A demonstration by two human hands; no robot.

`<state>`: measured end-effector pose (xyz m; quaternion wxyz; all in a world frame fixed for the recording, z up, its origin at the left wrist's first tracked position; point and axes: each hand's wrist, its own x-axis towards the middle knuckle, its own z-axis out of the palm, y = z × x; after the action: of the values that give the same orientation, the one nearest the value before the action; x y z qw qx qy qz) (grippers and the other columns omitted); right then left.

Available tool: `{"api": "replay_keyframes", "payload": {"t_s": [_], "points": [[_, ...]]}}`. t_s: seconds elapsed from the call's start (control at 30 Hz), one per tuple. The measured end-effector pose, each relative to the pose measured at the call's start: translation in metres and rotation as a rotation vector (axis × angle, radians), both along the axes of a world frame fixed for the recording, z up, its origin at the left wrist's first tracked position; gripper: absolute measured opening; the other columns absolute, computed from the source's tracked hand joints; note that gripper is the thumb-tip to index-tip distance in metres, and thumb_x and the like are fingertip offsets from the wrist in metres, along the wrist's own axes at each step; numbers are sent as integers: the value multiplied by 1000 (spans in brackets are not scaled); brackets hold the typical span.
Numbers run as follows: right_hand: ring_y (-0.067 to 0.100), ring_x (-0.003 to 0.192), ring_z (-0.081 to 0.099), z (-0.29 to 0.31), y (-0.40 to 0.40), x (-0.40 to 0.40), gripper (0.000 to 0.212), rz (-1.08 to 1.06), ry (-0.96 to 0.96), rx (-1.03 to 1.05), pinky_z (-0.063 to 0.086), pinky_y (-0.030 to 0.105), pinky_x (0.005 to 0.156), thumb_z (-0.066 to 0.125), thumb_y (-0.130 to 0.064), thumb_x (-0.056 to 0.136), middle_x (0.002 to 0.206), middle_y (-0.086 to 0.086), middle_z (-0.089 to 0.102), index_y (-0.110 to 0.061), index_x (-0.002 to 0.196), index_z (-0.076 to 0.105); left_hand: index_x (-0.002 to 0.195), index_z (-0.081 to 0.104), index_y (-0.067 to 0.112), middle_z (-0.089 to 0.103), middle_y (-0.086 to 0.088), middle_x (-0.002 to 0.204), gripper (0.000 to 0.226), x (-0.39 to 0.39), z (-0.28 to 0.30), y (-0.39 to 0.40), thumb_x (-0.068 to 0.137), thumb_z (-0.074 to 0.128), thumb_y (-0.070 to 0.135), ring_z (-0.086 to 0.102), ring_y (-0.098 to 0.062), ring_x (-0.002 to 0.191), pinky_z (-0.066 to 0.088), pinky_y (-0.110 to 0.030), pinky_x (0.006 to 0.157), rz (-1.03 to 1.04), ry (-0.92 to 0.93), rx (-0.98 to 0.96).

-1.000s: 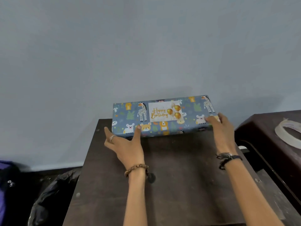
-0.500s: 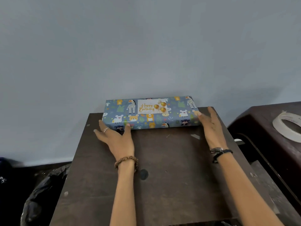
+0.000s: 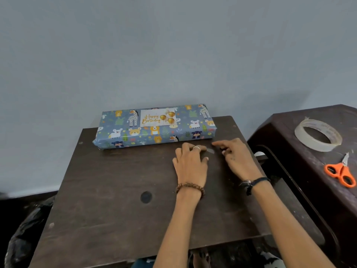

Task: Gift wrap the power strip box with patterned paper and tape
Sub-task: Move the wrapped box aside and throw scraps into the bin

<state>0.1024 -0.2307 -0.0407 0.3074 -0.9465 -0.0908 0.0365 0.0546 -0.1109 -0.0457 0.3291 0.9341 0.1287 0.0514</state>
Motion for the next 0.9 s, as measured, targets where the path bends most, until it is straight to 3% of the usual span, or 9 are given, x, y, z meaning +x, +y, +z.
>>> {"api": "replay_keyframes", "payload": {"t_s": [0.1,0.33,0.67,0.8,0.9], "points": [[22,112,50,1,1,4,52,5,34,13,39,31,100,35,11,84,120,11,55,-20,114,65,127,48,34,37,3,124,38,4,-3,1,90,55,34,31,-18,117,27,-30,94,-14,30,7],[23,110,50,2,7,4,41,-84,50,68,39,35,97,38,5,84,116,10,53,-17,104,66,121,50,36,36,2,119,28,11,-7,-1,93,48,36,34,-18,114,26,-32,92,-2,24,86],[16,101,52,3,6,6,38,-124,83,154,38,26,86,36,3,86,109,7,56,-16,101,65,119,50,34,35,2,109,28,15,-6,-2,90,51,33,38,-19,110,24,-31,88,21,22,81],[20,104,53,4,7,7,36,-132,80,152,42,33,92,37,2,87,111,8,58,-16,101,65,115,51,31,30,4,101,26,18,-4,-2,89,51,30,39,-20,110,24,-31,87,20,27,96],[21,106,52,5,9,7,36,-133,85,142,42,38,95,37,1,88,113,8,58,-16,102,65,98,57,29,33,5,98,15,21,-2,-3,86,51,23,39,-19,107,20,-29,81,17,41,84]]}}
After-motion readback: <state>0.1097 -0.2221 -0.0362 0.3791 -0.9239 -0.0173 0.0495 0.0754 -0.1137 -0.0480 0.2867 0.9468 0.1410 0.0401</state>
